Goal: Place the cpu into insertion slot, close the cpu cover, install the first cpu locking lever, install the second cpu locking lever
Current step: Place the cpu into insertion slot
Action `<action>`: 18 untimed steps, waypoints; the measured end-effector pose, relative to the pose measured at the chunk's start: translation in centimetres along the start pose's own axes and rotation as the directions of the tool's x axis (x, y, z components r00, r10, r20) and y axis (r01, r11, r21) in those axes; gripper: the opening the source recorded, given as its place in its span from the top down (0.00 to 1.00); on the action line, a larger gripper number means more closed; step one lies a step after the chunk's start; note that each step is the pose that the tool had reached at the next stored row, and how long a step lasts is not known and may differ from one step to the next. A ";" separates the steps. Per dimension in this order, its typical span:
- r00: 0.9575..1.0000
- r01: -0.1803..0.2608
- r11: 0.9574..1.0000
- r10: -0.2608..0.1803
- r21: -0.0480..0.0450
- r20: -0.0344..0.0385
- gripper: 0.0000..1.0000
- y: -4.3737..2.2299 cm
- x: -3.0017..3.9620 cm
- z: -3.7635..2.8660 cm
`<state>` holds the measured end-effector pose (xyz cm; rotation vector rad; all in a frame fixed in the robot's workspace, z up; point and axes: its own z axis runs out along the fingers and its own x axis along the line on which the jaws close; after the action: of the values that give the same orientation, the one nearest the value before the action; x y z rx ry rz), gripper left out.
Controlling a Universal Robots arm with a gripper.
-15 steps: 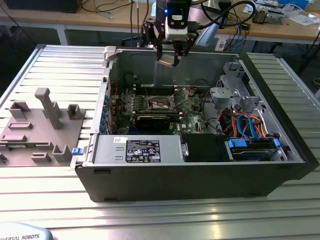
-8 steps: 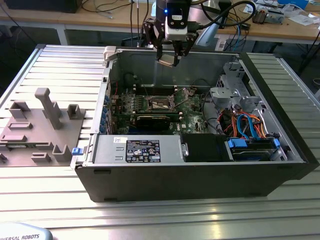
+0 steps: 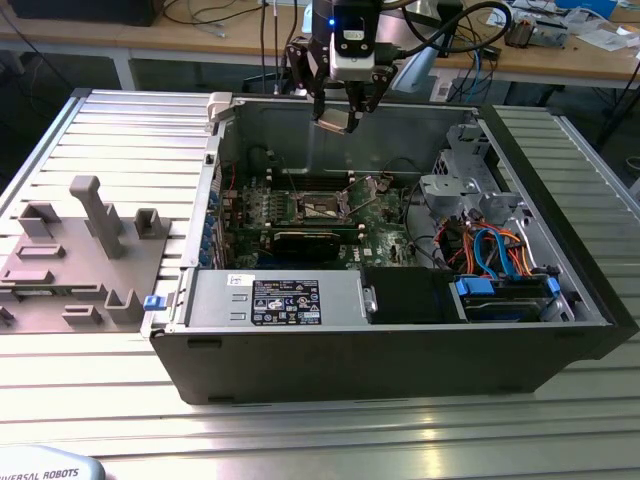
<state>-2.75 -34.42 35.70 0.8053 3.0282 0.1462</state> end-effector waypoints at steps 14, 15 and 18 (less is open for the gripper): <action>1.000 -0.007 1.000 0.007 0.000 0.001 0.46 0.00 0.00 0.00; 1.000 -0.008 1.000 0.008 0.000 0.001 0.46 0.00 0.00 0.00; 1.000 -0.009 1.000 0.009 0.000 0.001 0.46 0.00 0.00 0.00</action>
<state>-2.75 -34.42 35.69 0.8194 3.0239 0.1462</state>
